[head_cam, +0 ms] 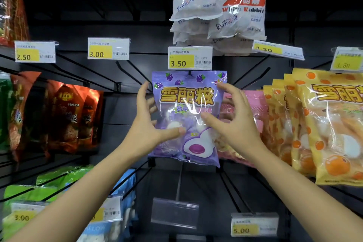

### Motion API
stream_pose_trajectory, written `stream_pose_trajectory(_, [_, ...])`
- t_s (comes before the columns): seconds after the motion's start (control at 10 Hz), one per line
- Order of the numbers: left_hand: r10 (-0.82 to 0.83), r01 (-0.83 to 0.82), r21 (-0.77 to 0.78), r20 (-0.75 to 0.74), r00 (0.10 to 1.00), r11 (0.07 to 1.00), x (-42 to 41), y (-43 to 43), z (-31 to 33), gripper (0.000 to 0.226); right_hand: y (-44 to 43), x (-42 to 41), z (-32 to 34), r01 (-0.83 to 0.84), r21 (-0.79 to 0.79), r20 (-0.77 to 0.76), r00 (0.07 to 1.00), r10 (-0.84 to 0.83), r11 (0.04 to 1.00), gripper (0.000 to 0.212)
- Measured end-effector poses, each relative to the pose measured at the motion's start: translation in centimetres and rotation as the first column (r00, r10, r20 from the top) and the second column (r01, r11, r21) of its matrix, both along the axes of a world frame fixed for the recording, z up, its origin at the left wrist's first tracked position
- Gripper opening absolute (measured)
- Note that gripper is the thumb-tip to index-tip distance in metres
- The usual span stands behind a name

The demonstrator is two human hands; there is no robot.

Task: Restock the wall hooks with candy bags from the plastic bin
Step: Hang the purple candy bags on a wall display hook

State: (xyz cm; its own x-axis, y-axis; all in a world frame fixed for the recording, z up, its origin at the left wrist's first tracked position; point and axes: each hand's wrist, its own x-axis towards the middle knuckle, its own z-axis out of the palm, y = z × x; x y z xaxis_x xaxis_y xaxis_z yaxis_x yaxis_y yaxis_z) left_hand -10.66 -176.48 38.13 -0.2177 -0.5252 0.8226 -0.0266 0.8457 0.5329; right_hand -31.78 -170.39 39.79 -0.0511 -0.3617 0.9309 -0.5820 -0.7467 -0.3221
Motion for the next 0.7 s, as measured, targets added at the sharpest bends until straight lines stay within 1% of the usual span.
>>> stream_pose_trajectory(0.1, [0.019,-0.017,-0.047,0.040,0.999,0.999,-0.1,-0.4,-1.1,0.110,-0.4,-0.4,-0.8,-0.042,0.047,0.024,0.999,0.041,0.998,0.062])
stream_pose_trajectory(0.2, [0.077,-0.075,-0.045,0.043,0.996,0.996,-1.0,-1.6,-1.0,0.102,-2.1,-1.0,-1.1,-0.016,0.122,0.055,0.998,0.010,0.992,0.061])
stream_pose_trajectory(0.3, [0.116,-0.116,-0.012,0.058,0.991,0.993,-1.8,-2.8,-0.7,0.103,-3.5,-0.9,-1.2,0.008,0.165,0.076,0.997,-0.020,0.986,0.060])
stream_pose_trajectory(0.4, [0.166,-0.166,-0.001,0.089,0.982,0.986,-2.6,-4.6,-0.7,0.106,-5.5,-1.0,-1.6,0.063,0.230,0.099,0.991,-0.088,0.971,0.061])
stream_pose_trajectory(0.5, [0.204,-0.207,0.007,0.149,0.968,0.978,-3.1,-5.8,-0.3,0.108,-6.4,-0.9,-1.8,0.122,0.285,0.070,0.986,-0.148,0.951,0.060])
stream_pose_trajectory(0.6, [0.342,-0.364,0.048,0.243,0.908,0.930,-3.7,-5.4,0.2,0.109,-6.3,-0.2,-2.2,0.191,0.315,0.054,0.974,-0.218,0.930,0.052])
stream_pose_trajectory(0.7, [0.429,-0.448,0.039,0.227,0.874,0.893,-3.7,-4.5,0.3,0.109,-5.5,-0.2,-2.0,0.216,0.301,0.116,0.958,-0.260,0.929,0.041])
